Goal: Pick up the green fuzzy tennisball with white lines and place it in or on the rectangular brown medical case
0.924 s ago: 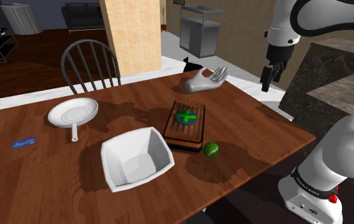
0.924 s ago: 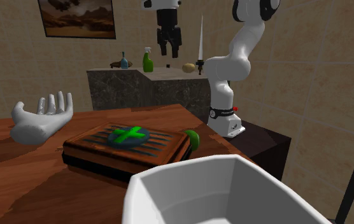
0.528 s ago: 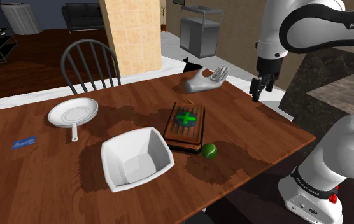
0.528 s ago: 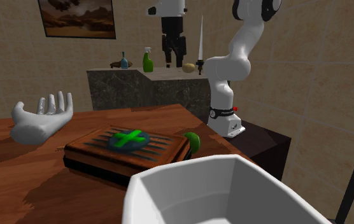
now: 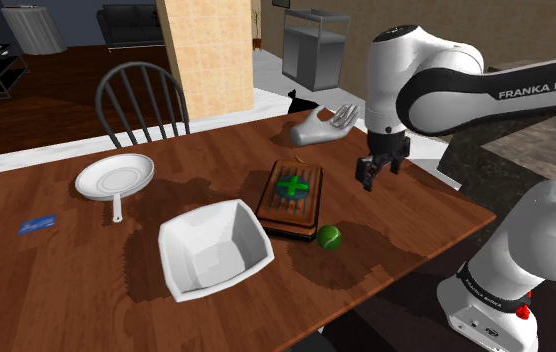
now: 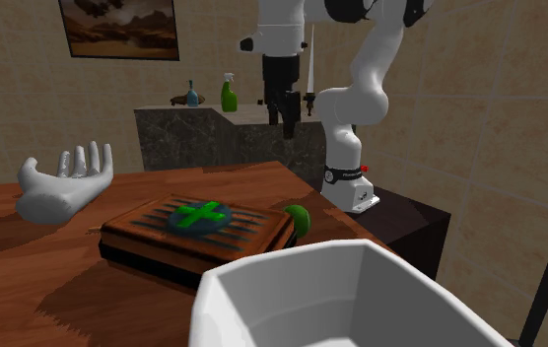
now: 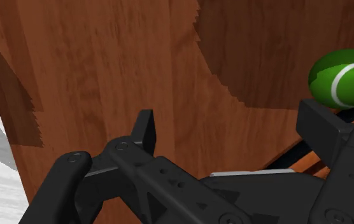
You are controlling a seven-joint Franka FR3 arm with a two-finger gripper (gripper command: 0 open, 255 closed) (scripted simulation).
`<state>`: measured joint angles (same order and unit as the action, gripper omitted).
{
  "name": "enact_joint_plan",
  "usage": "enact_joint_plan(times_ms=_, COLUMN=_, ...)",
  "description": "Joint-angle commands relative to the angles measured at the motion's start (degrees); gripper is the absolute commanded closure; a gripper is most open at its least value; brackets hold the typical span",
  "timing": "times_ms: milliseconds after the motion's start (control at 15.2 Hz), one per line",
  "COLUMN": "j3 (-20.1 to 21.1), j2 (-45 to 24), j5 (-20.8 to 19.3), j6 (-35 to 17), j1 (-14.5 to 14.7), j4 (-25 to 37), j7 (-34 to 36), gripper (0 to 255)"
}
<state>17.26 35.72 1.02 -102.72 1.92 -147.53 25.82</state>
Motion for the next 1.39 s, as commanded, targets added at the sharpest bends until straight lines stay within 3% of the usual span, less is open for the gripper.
enact_joint_plan(times_ms=0, j3=3.2, j2=-3.1, j5=0.9, j6=-2.4, j1=0.2, j4=0.2, j7=5.0, gripper=0)
enact_joint_plan(times_ms=396, j3=12.1, j2=-16.0, j5=-0.2, j6=-9.7, j1=-1.2, j4=3.4, j7=19.8, gripper=0)
enact_joint_plan(times_ms=792, j3=18.6, j2=-32.3, j5=-7.7, j6=-14.5, j1=-2.9, j4=10.0, j7=36.7, gripper=0)
enact_joint_plan(times_ms=1320, j3=18.2, j2=-35.2, j5=-10.4, j6=-20.6, j1=-3.3, j4=6.2, j7=38.6, gripper=0)
